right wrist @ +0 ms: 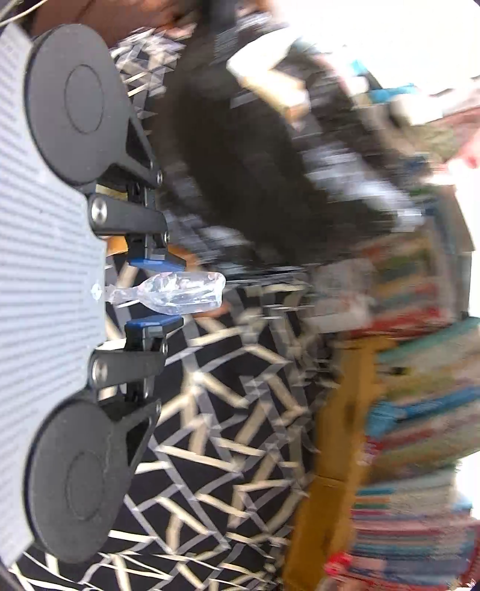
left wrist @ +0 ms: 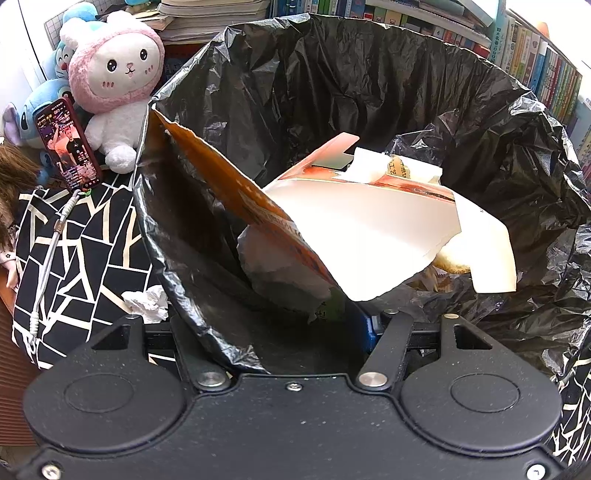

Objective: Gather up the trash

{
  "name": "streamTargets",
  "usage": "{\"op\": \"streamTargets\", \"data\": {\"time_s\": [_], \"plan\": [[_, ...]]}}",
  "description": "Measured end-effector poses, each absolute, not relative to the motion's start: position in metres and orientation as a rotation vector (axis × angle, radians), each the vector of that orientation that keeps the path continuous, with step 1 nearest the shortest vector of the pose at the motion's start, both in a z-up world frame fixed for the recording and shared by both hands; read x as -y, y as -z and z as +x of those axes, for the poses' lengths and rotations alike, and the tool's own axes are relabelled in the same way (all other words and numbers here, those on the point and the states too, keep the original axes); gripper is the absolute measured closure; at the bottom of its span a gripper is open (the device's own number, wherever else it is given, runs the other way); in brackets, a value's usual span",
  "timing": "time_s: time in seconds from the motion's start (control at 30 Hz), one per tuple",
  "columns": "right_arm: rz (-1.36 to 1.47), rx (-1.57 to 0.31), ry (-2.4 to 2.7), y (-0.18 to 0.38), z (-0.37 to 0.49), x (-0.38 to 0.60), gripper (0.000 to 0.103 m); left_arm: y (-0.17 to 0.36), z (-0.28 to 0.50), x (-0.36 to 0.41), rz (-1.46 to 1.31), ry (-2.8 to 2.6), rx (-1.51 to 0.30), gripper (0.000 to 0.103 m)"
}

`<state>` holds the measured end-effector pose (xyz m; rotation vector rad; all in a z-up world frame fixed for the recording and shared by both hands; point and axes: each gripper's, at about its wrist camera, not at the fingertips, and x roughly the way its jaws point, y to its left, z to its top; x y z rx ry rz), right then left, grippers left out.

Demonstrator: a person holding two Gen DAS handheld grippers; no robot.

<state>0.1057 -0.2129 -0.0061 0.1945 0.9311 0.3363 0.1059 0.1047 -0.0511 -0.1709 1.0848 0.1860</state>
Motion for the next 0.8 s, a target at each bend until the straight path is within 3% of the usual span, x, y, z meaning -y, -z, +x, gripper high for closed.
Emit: {"op": "streamTargets", "data": {"time_s": [0.37, 0.8], "plan": [[0.312, -0.682, -0.479, -0.101, 0.141, 0.206, 0.07, 0.051, 0.107, -0.107, -0.185, -0.182, -1.082, 0.041], [0.237, -0.715, -0.638, -0.102, 0.153, 0.135, 0.07, 0.052, 0.105, -0.109, -0.201, -0.173, -1.08, 0.041]]}}
